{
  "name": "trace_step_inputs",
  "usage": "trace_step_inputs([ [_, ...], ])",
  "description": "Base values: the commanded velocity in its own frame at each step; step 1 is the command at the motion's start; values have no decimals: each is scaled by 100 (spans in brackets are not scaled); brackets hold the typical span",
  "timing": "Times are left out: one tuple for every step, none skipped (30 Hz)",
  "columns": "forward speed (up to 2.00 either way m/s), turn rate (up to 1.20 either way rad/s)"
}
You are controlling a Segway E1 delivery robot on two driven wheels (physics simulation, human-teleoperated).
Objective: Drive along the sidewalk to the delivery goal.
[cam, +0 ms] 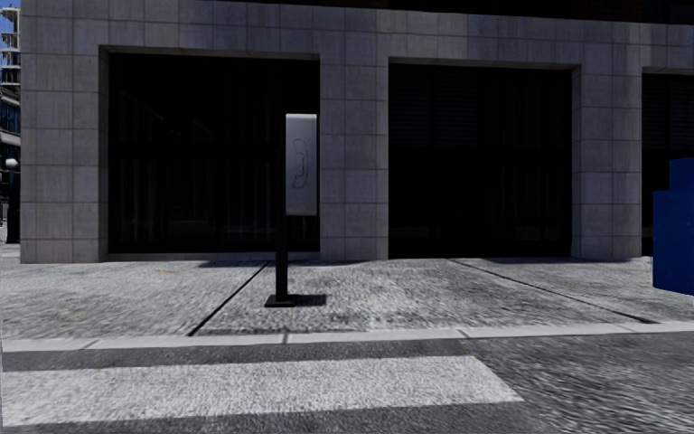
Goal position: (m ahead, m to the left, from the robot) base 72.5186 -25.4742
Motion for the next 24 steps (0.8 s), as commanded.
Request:
trace_step_inputs([
  [200, -42],
  [200, -42],
  [200, -42],
  [200, -42],
  [200, -42],
  [200, -42],
  [200, -42],
  [200, -42],
  [200, -42],
  [200, -42],
  [200, -42],
  [200, -42],
  [200, -42],
  [200, -42],
  [200, -42],
  [200, -42],
  [200, -42],
  [200, -42],
  [200, -42],
  [200, -42],
  [200, -42],
  [200, -42],
  [200, -42],
  [194, -43],
])
